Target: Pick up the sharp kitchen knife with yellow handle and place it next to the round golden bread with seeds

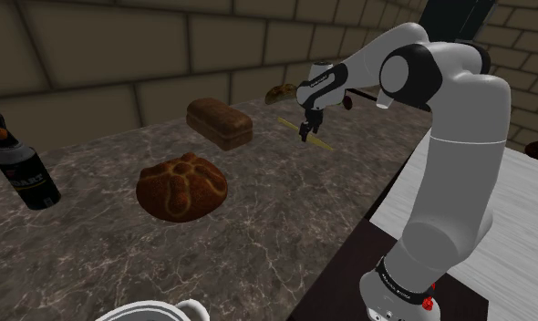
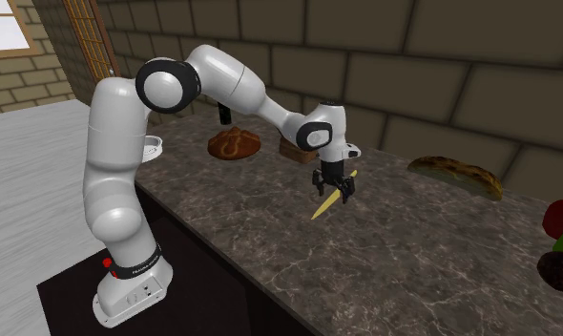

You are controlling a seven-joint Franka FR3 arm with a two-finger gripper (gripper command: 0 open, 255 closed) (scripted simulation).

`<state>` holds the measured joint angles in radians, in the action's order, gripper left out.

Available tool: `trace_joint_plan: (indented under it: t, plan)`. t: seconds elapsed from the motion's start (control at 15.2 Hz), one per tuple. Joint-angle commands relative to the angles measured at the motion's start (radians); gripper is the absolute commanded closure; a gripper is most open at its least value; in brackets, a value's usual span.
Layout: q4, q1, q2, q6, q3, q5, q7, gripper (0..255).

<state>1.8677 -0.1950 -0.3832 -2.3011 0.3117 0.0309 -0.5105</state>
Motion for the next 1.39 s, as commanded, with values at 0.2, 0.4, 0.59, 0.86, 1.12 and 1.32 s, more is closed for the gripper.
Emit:
trace_joint_plan:
  t: [0.2, 0.4, 0.59, 0.86, 1.12, 1.32]
  plan:
    - [0.0, 0.0, 0.0, 0.0, 0.0, 0.0, 0.0, 255]
    - [0.0, 0.0, 0.0, 0.0, 0.0, 0.0, 0.0, 255]
    - [0.0, 0.0, 0.0, 0.0, 0.0, 0.0, 0.0, 255]
    - [-0.012, 0.003, 0.021, 0.033, 0.003, 0.006, 0.0, 255]
    - [-0.033, 0.006, 0.047, 0.079, 0.006, 0.012, 0.0, 255]
    - [-0.05, 0.008, 0.065, 0.113, 0.008, 0.017, -0.001, 255]
